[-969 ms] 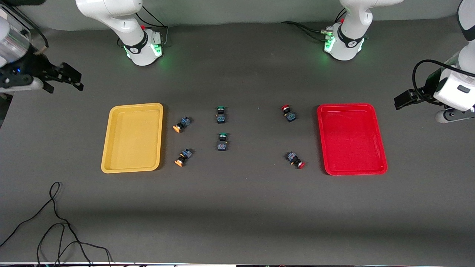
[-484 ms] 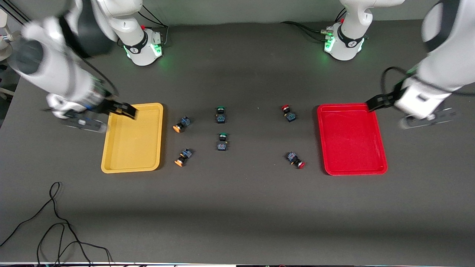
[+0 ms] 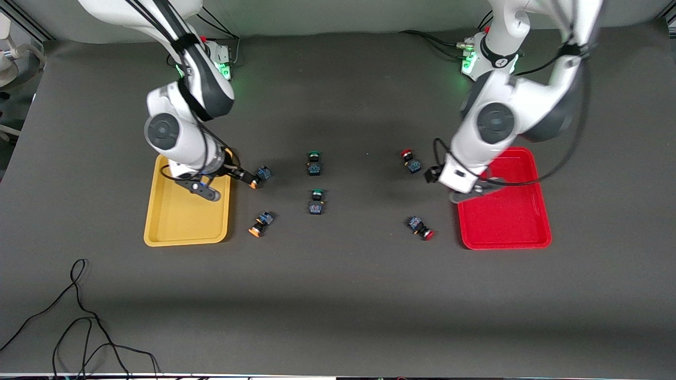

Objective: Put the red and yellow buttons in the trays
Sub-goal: 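Grasp the yellow button with the right gripper while the left gripper grasps the red button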

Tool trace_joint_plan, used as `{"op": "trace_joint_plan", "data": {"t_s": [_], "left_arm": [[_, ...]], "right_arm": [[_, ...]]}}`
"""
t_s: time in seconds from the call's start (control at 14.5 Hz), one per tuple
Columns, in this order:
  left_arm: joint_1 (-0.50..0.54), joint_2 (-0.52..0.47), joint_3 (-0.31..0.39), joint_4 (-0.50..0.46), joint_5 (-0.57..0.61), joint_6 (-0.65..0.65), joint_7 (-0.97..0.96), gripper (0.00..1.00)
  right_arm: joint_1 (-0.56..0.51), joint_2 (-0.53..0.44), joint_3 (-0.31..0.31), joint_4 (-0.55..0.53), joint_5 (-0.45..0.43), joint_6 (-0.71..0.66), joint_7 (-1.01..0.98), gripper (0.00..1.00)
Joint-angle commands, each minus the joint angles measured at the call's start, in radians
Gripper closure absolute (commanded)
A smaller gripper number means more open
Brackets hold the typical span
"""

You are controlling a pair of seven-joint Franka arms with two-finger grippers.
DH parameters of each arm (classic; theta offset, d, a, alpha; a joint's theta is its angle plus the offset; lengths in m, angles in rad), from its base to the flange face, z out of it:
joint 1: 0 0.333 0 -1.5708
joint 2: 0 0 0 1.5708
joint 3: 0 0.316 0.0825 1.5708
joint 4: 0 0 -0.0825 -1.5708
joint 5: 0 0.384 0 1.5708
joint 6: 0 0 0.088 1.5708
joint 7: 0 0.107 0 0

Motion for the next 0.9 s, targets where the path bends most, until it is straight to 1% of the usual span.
{"op": "trace_joint_plan", "data": {"t_s": [0.0,0.07,0.14,0.28,0.42,0.48,0.55,0.62,0.69,0.76,0.83], "left_arm": [[-0.064,0.057,-0.013,-0.078,-0.033,0.135,-0.171,0.01],[-0.07,0.094,-0.033,-0.086,-0.036,0.172,-0.195,0.01],[-0.07,0.114,-0.045,-0.115,-0.041,0.226,-0.201,0.01],[-0.072,0.131,-0.071,-0.197,-0.05,0.362,-0.203,0.02],[-0.069,0.14,-0.081,-0.237,-0.051,0.418,-0.203,0.04],[-0.07,0.145,-0.081,-0.238,-0.051,0.418,-0.203,0.12],[-0.07,0.146,-0.081,-0.238,-0.051,0.418,-0.203,0.23],[-0.069,0.146,-0.081,-0.238,-0.051,0.418,-0.203,0.41],[-0.067,0.146,-0.081,-0.238,-0.051,0.417,-0.203,0.66],[-0.066,0.146,-0.081,-0.236,-0.051,0.417,-0.203,0.89],[-0.061,0.145,-0.081,-0.235,-0.051,0.417,-0.201,1.0]], "right_arm": [[0.023,0.061,-0.003,-0.05,0.014,0.122,0.059,0.0],[0.036,0.084,-0.003,-0.071,0.014,0.184,0.059,0.0],[0.042,0.108,-0.002,-0.085,0.014,0.23,0.075,0.0],[0.064,0.164,0.001,-0.085,0.014,0.294,0.107,0.0],[0.069,0.195,0.001,-0.085,0.014,0.334,0.11,0.0],[0.07,0.196,0.001,-0.085,0.014,0.333,0.11,0.0],[0.07,0.196,0.003,-0.087,0.014,0.333,0.113,0.0],[0.072,0.196,0.003,-0.087,0.014,0.333,0.128,0.0],[0.076,0.202,0.001,-0.085,0.014,0.333,0.131,0.1],[0.081,0.204,0.001,-0.084,0.014,0.333,0.133,0.25],[0.079,0.201,0.001,-0.082,0.014,0.33,0.133,0.49]]}}
